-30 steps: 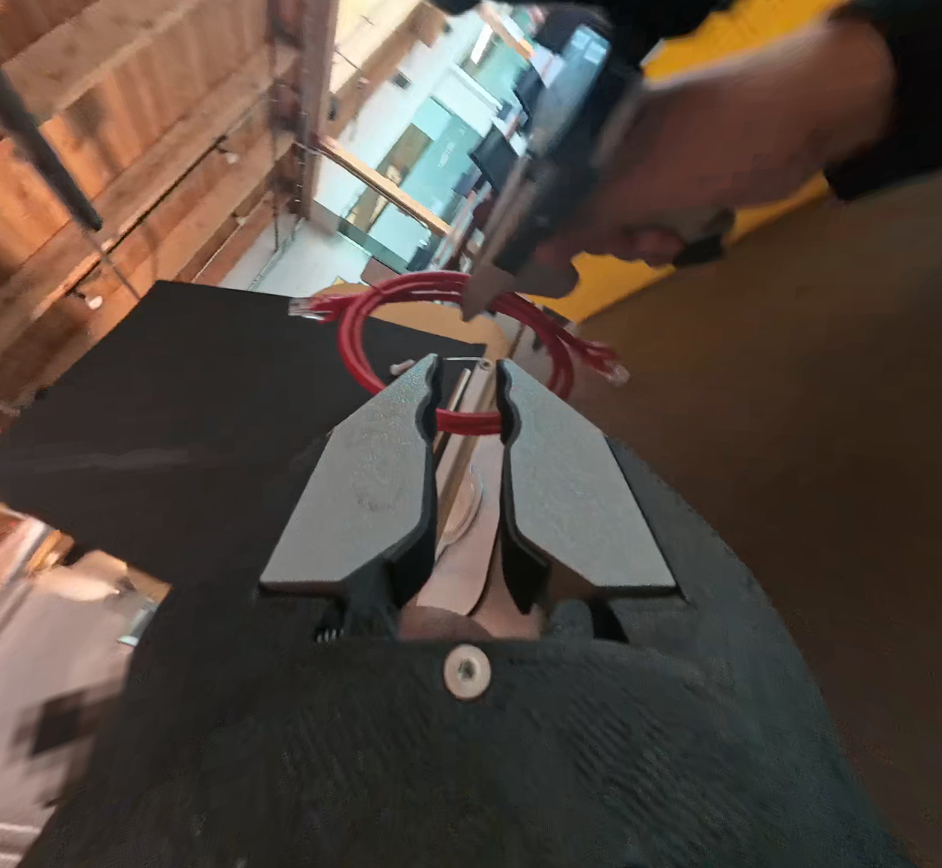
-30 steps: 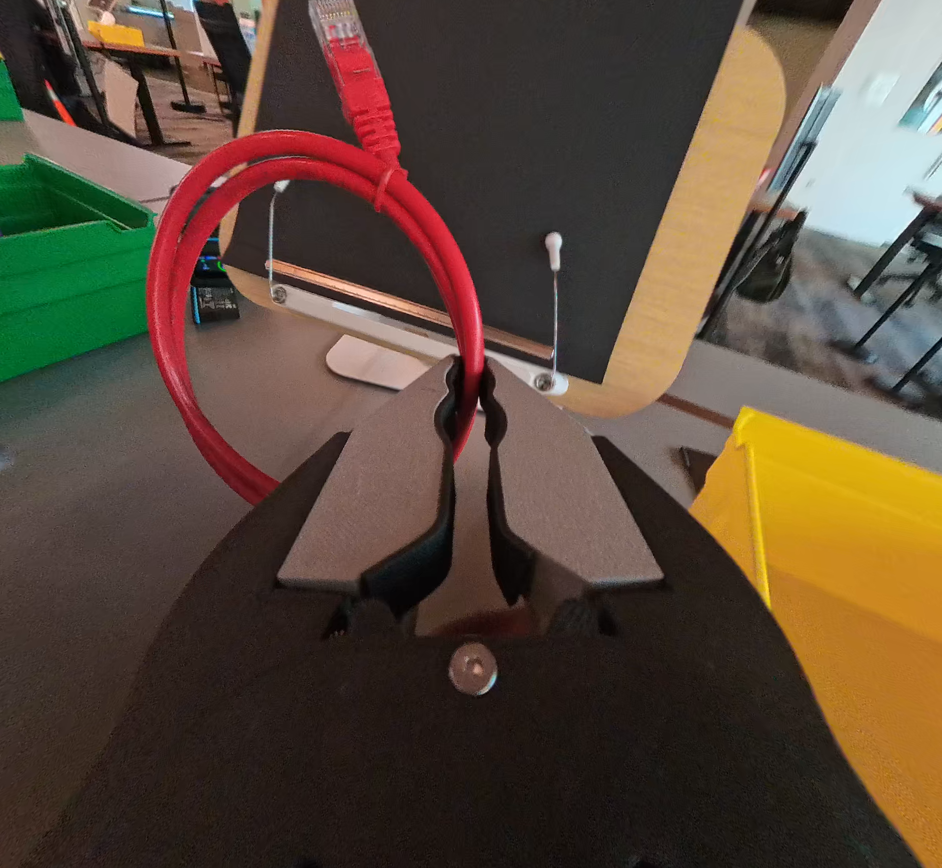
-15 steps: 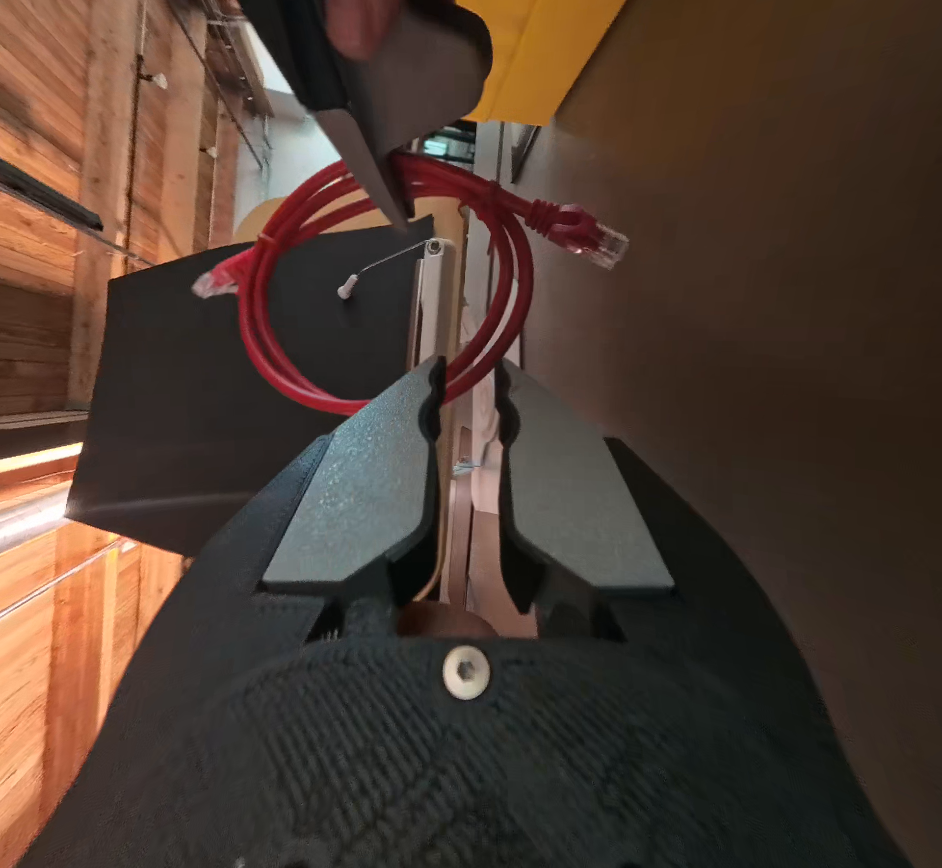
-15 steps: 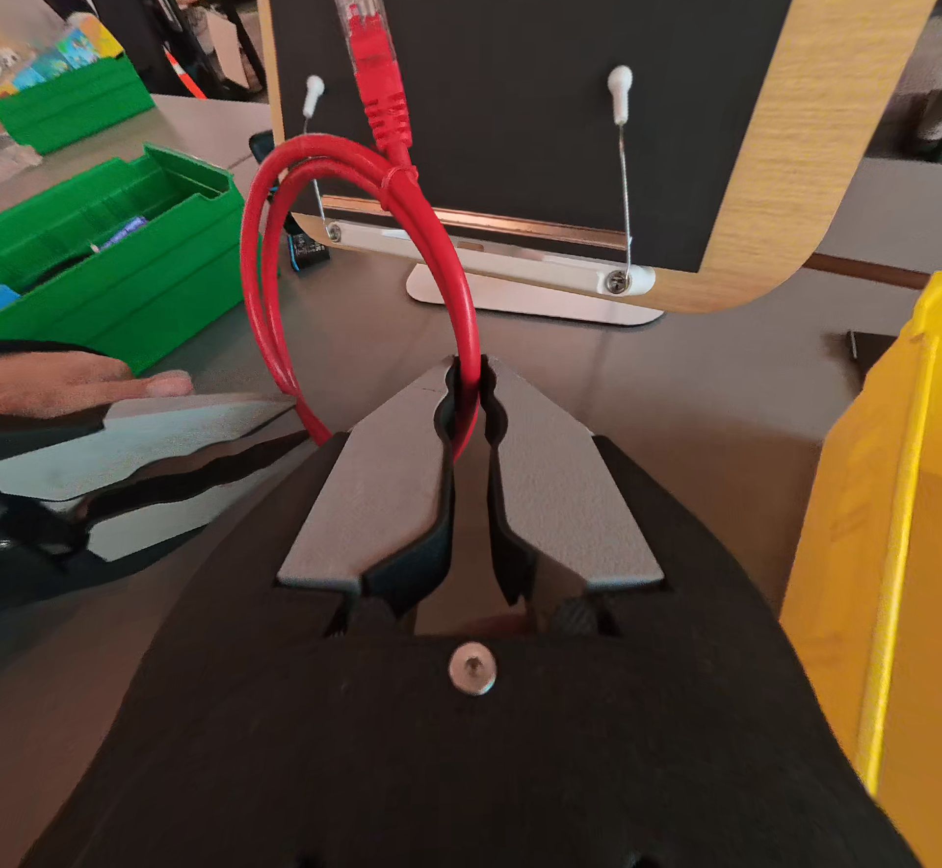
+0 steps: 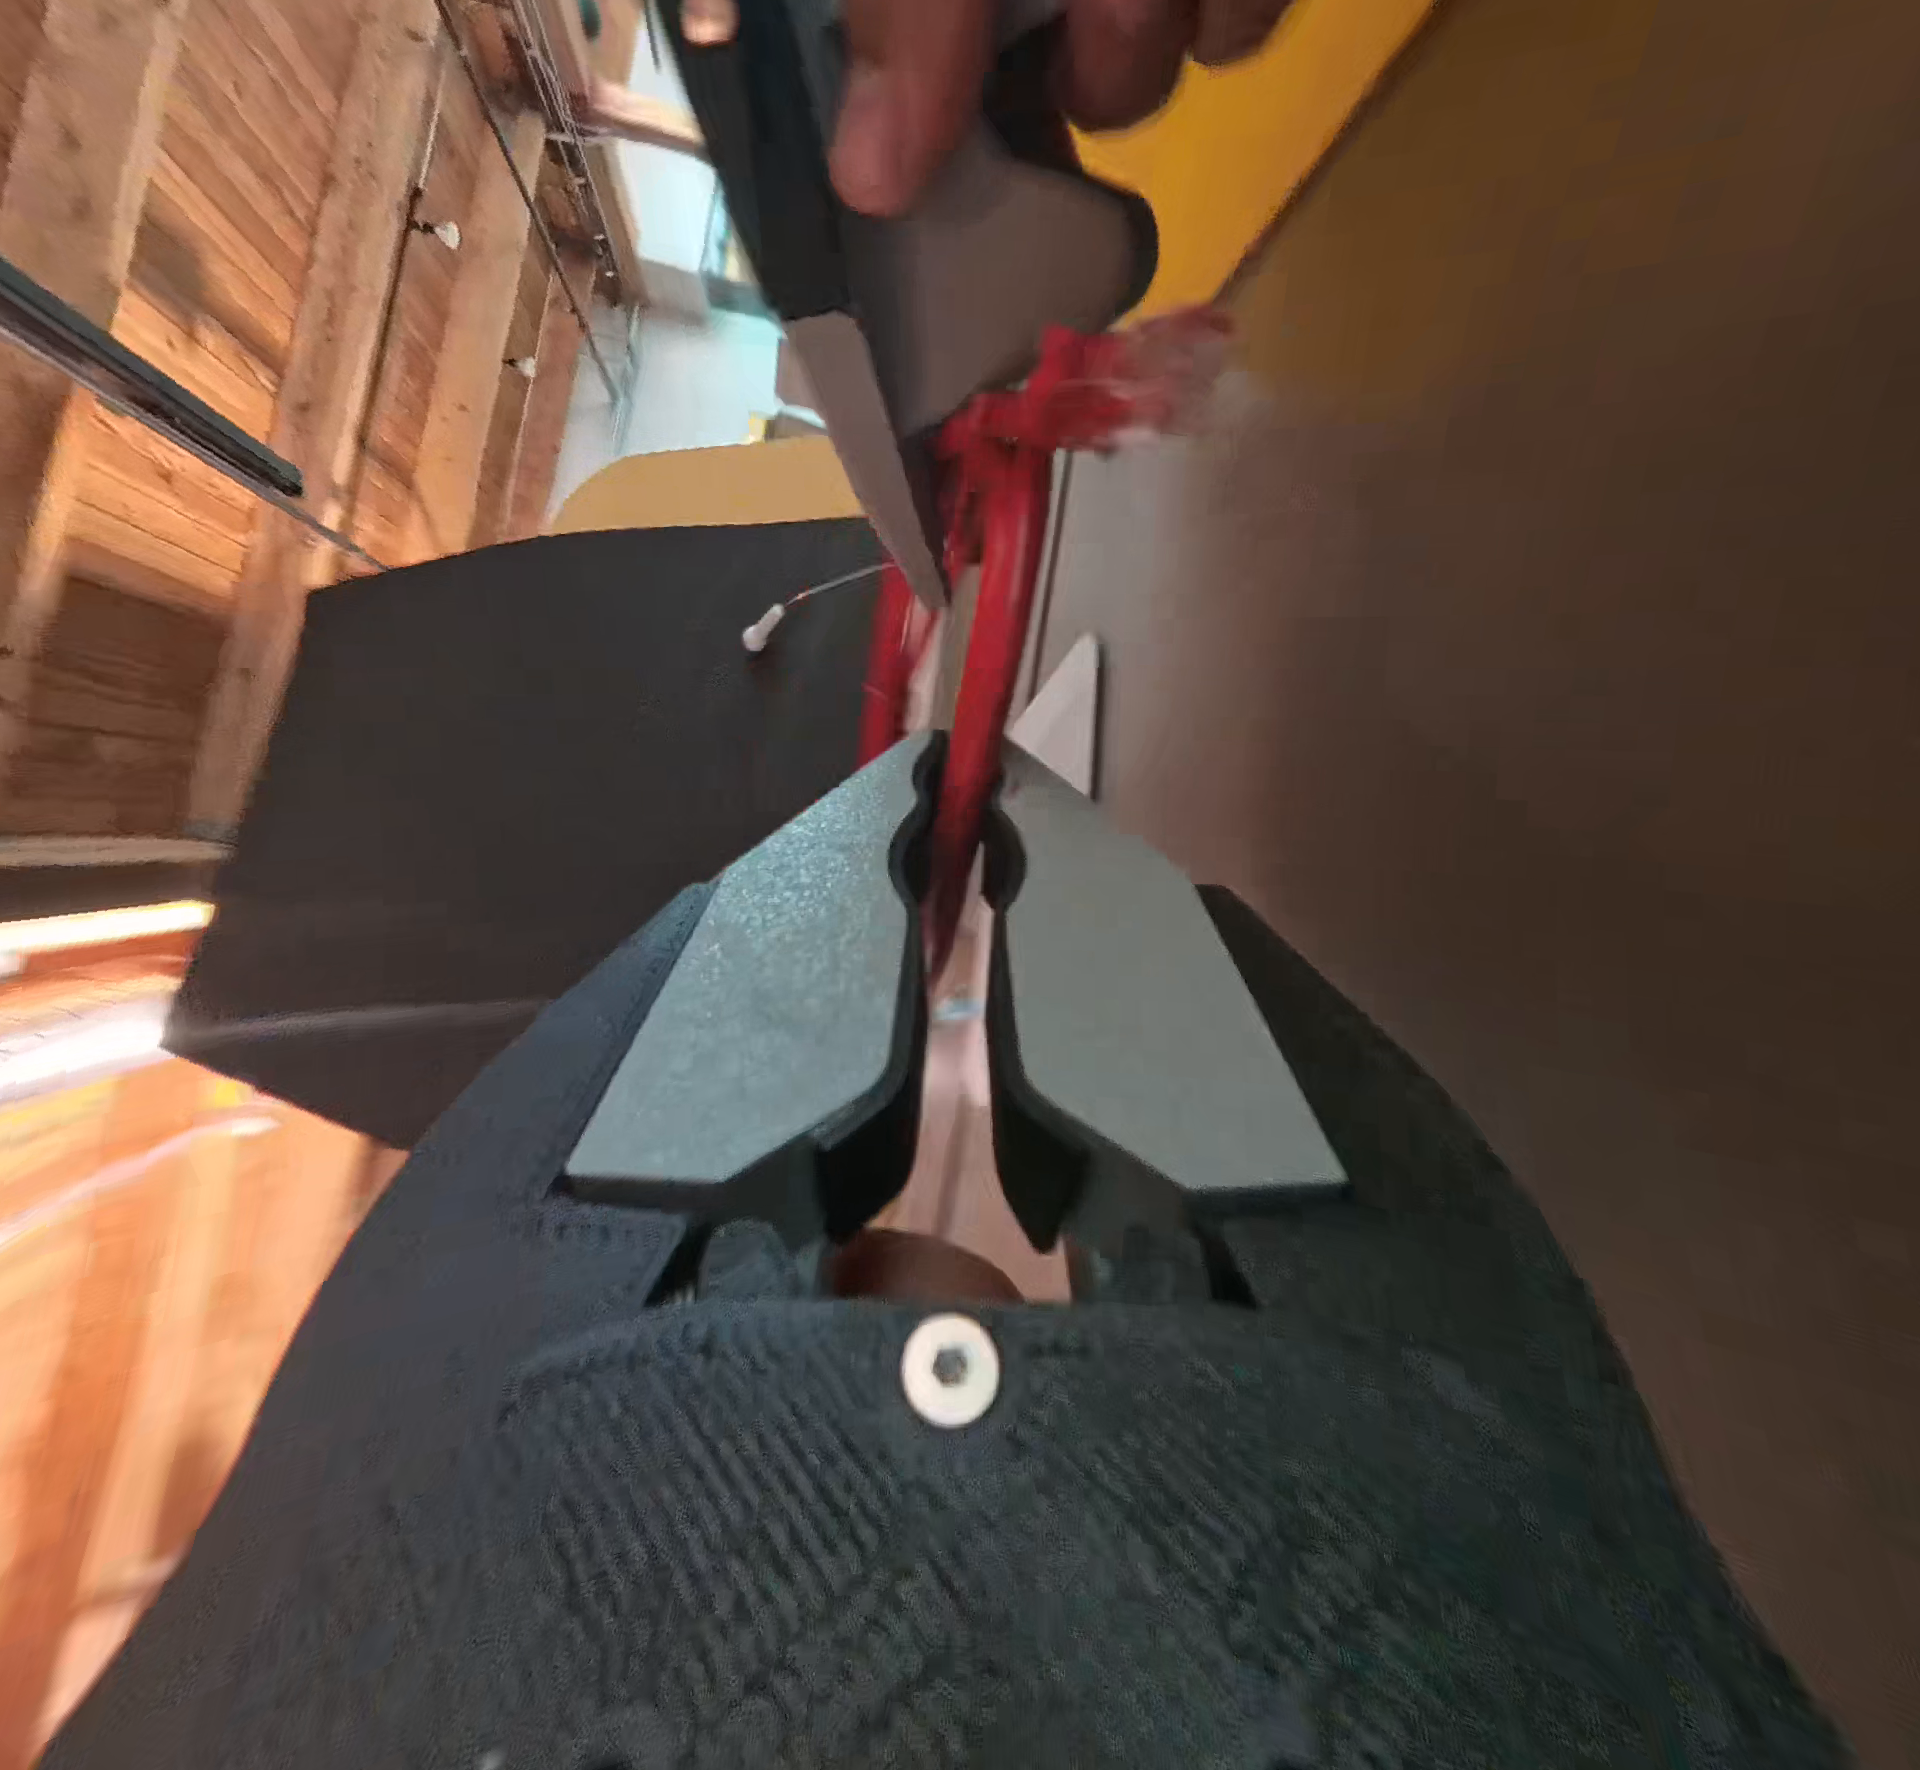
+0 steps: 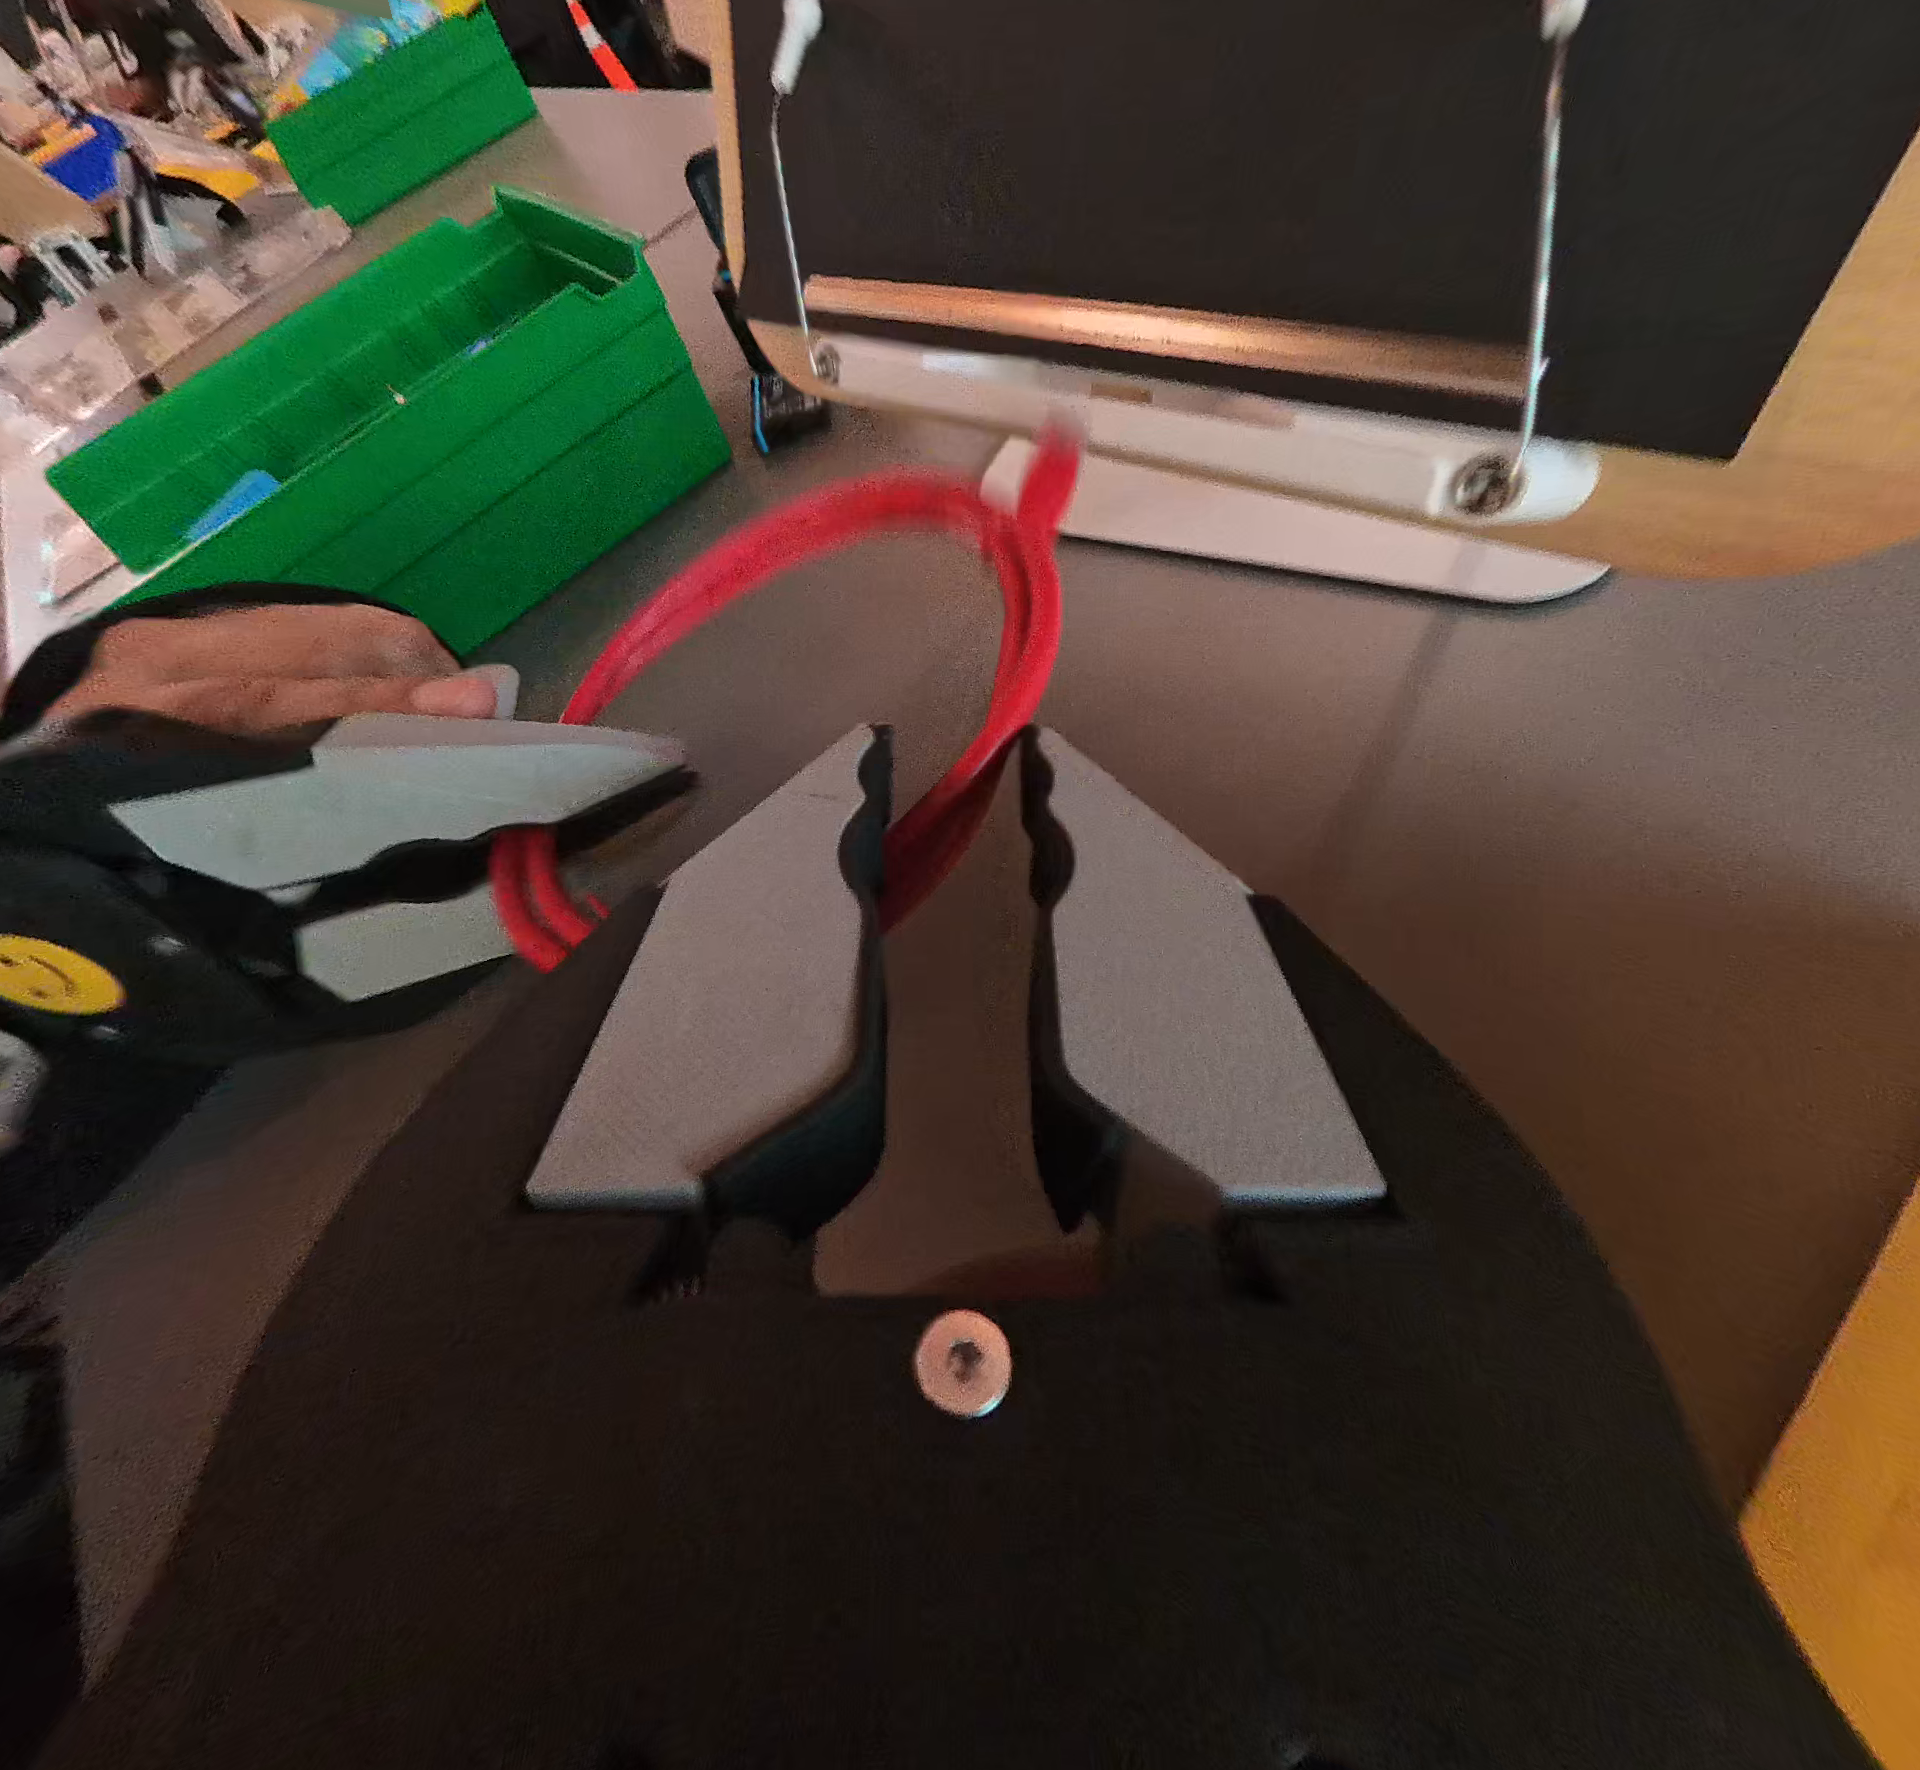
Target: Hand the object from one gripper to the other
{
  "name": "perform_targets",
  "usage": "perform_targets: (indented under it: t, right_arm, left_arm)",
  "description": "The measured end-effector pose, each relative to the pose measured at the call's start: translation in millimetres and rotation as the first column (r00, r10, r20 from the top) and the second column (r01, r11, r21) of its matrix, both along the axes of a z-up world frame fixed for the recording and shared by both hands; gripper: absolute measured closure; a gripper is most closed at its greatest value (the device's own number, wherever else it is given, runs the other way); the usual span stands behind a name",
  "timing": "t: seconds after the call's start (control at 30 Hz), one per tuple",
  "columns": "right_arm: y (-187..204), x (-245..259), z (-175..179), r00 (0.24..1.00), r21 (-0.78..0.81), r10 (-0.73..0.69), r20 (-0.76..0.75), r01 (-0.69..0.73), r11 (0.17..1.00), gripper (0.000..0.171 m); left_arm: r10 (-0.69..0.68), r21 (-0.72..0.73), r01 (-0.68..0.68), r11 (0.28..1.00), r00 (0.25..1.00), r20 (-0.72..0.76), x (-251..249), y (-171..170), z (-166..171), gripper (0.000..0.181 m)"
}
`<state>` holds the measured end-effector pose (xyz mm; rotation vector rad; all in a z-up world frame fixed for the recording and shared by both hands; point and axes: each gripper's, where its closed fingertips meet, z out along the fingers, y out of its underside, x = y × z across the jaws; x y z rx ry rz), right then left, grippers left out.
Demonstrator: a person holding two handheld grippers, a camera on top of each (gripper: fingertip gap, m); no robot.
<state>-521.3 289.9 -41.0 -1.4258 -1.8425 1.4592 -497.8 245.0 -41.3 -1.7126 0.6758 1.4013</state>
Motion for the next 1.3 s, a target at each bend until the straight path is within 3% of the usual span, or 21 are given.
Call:
perform_targets:
  t: [0.03, 0.13, 0.27, 0.43, 0.53, 0.63, 0.73, 0.8, 0.87, 0.97, 1.1, 1.2, 1.3]
  right_arm:
    - [0.6, 0.2, 6.1, 0.999, 0.008, 0.0, -0.038, 0.0, 1.0, 0.14]
    - [-1.6, 5.2, 30.0, 0.985, 0.014, 0.028, -0.173, -0.026, 1.0, 0.141]
    - [-3.9, 17.4, 64.8, 0.933, -0.021, 0.056, -0.357, -0.067, 0.998, 0.142]
    - [-17.1, 35.3, 85.5, 0.884, -0.077, 0.147, -0.443, -0.2, 0.977, 0.142]
    - [-28.2, 45.5, 90.1, 0.858, -0.077, 0.214, -0.468, -0.28, 0.957, 0.137]
    - [-44.0, 54.5, 86.2, 0.843, -0.063, 0.301, -0.445, -0.365, 0.929, 0.13]
    - [-34.0, 36.4, 78.8, 0.866, 0.032, 0.199, -0.458, -0.208, 0.978, 0.133]
    - [-39.8, 38.9, 78.2, 0.853, 0.051, 0.222, -0.473, -0.225, 0.973, 0.133]
    - [-44.0, 39.5, 75.2, 0.853, 0.083, 0.244, -0.461, -0.232, 0.969, 0.153]
    - [-45.9, 39.1, 75.1, 0.846, 0.168, 0.272, -0.459, -0.218, 0.961, 0.156]
    - [-30.3, 32.1, 90.2, 0.814, 0.258, 0.17, -0.555, -0.026, 0.966, 0.155]
    - [0.4, 35.6, 120.8, 0.704, 0.302, 0.02, -0.71, 0.28, 0.911, 0.156]
    - [38.4, 69.4, 168.0, 0.435, 0.231, -0.102, -0.895, 0.646, 0.727, 0.157]
  left_arm:
    - [-0.046, 0.063, 0.04, 0.997, 0.994, 0.099, 4.1, -1.4, 6.5, 0.181]
    - [-0.189, 0.248, 0.093, 0.964, 0.897, 0.4, 6.6, -10.9, 28.4, 0.181]
    - [-0.391, 0.481, 0.078, 0.873, 0.703, 0.594, 2.2, -29.0, 61.6, 0.181]
    - [-0.558, 0.6, 0.041, 0.799, 0.424, 0.714, -1.3, -40.3, 74.1, 0.181]
    - [-0.59, 0.621, -0.005, 0.784, 0.306, 0.747, -8.3, -42.9, 72.6, 0.181]
    - [-0.593, 0.628, -0.075, 0.775, 0.257, 0.763, -21.3, -46.8, 69.7, 0.181]
    - [-0.626, 0.644, -0.033, 0.765, 0.2, 0.754, -12.3, -46.1, 72.0, 0.181]
    - [-0.632, 0.641, 0.001, 0.768, 0.165, 0.757, -4.0, -43.7, 72.0, 0.181]
    - [-0.624, 0.629, 0.019, 0.777, 0.155, 0.766, 0.7, -40.4, 69.6, 0.181]
    - [-0.625, 0.642, -0.05, 0.765, 0.181, 0.759, -10.2, -41.6, 71.5, 0.181]
    - [-0.641, 0.678, -0.152, 0.719, 0.229, 0.732, -25.6, -46.7, 79.0, 0.131]
    - [-0.638, 0.684, -0.184, 0.706, 0.254, 0.727, -31.7, -49.3, 79.4, 0.129]
    - [-0.611, 0.658, -0.195, 0.727, 0.254, 0.75, -33.3, -45.5, 71.9, 0.141]
